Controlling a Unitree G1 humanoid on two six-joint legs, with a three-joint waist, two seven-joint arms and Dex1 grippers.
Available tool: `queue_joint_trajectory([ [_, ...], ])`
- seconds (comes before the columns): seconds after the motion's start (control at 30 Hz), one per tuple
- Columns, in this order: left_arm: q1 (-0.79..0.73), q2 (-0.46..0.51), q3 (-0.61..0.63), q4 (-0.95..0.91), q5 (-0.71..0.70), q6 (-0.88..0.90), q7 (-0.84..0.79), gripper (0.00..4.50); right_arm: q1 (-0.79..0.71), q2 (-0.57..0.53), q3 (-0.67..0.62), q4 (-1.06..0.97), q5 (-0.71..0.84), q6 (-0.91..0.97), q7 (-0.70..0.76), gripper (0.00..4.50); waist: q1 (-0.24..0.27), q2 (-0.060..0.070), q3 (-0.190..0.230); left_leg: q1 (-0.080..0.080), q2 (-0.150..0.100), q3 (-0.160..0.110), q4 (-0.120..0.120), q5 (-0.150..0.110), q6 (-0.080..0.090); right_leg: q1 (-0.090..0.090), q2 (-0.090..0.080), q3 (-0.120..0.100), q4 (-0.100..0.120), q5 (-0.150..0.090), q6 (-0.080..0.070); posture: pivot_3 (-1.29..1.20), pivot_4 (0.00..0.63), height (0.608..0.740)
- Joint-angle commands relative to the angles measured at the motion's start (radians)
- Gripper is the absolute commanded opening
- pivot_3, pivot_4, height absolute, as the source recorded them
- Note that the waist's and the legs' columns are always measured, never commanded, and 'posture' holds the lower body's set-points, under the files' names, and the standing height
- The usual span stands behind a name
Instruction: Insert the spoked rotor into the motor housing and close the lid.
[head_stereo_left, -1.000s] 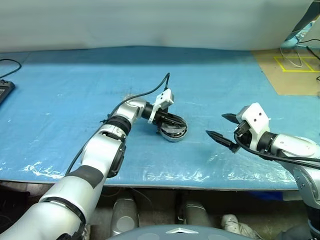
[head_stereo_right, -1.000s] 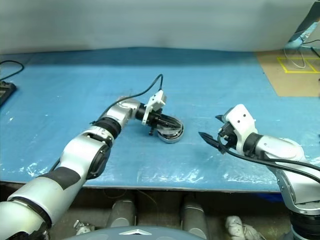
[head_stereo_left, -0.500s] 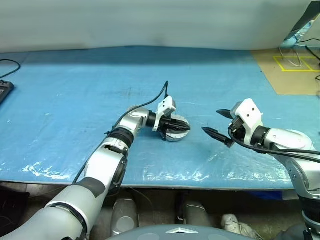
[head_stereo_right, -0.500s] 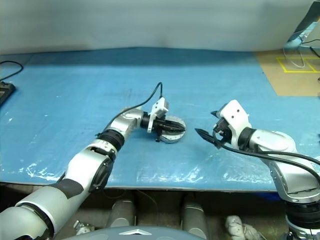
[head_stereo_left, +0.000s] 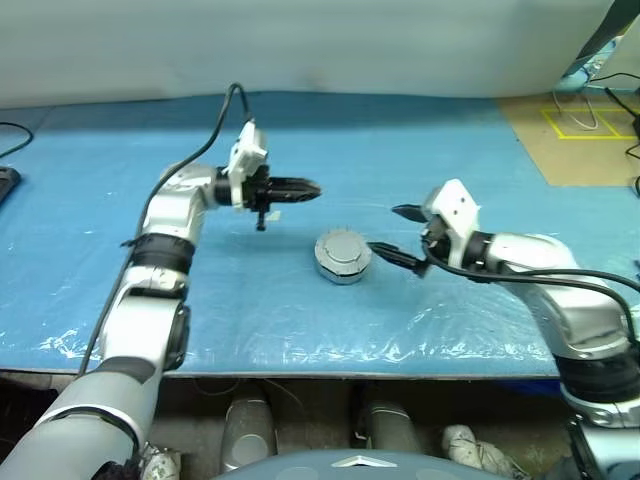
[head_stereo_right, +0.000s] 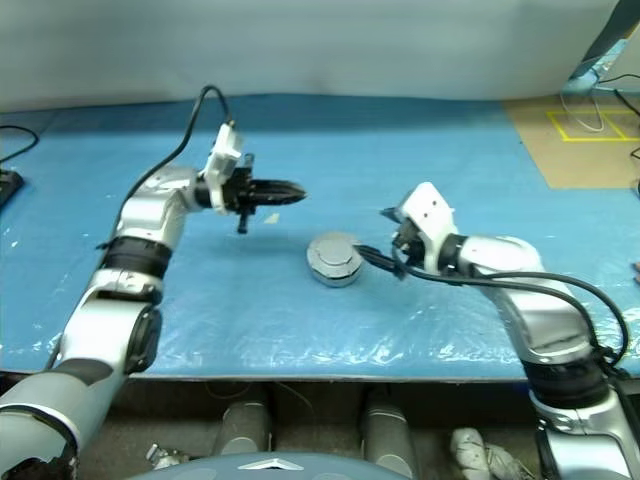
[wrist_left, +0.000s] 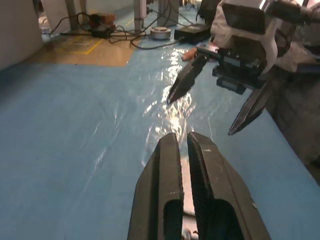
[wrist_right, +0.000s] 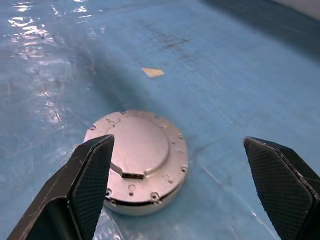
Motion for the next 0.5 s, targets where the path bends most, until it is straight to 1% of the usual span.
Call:
queue_joint_trajectory([
  [0.03, 0.093, 0.036, -0.003, -0.182, -0.039, 0.062, 0.046, 0.37, -0.068, 0.042, 0.058, 0.079, -0.028, -0.068, 0.035, 4.36, 0.002, -0.001, 0.000, -0.001, 0.000, 0.000, 0.000, 0.000, 0.000, -0.001, 0.000, 0.000, 0.000, 0.000, 0.000, 0.00, 0.150, 0.740],
  [0.13, 0.171, 0.049, 0.011, -0.301, -0.071, 0.123, 0.111, 0.37, -0.097, 0.061, 0.109, 0.185, -0.071, -0.129, 0.070, 4.36, 0.007, -0.001, 0.001, -0.005, 0.001, -0.001, 0.002, 0.000, 0.000, -0.002, 0.000, -0.002, 0.001, 0.000, 0.000, 0.00, 0.150, 0.740],
  [0.23, 0.230, 0.058, 0.013, -0.388, -0.098, 0.167, 0.170, 0.37, -0.114, 0.073, 0.137, 0.235, -0.084, -0.163, 0.110, 4.36, 0.006, -0.001, 0.001, -0.005, 0.001, 0.000, 0.003, 0.000, 0.000, -0.002, -0.001, -0.002, 0.001, 0.000, 0.000, 0.00, 0.150, 0.740],
  [0.37, 0.279, 0.078, 0.015, -0.454, -0.127, 0.204, 0.212, 0.37, -0.124, 0.079, 0.157, 0.269, -0.110, -0.198, 0.140, 4.36, -0.004, -0.001, 0.001, -0.003, 0.002, 0.000, 0.003, 0.000, 0.000, -0.002, 0.000, -0.001, 0.001, 0.000, 0.000, 0.00, 0.150, 0.740],
  [0.5, 0.298, 0.097, 0.015, -0.463, -0.141, 0.208, 0.240, 0.37, -0.128, 0.098, 0.163, 0.307, -0.129, -0.220, 0.154, 4.36, -0.017, -0.001, 0.001, -0.003, 0.002, 0.000, 0.003, 0.000, 0.000, -0.002, 0.001, -0.001, 0.002, 0.000, 0.000, 0.00, 0.150, 0.740],
])
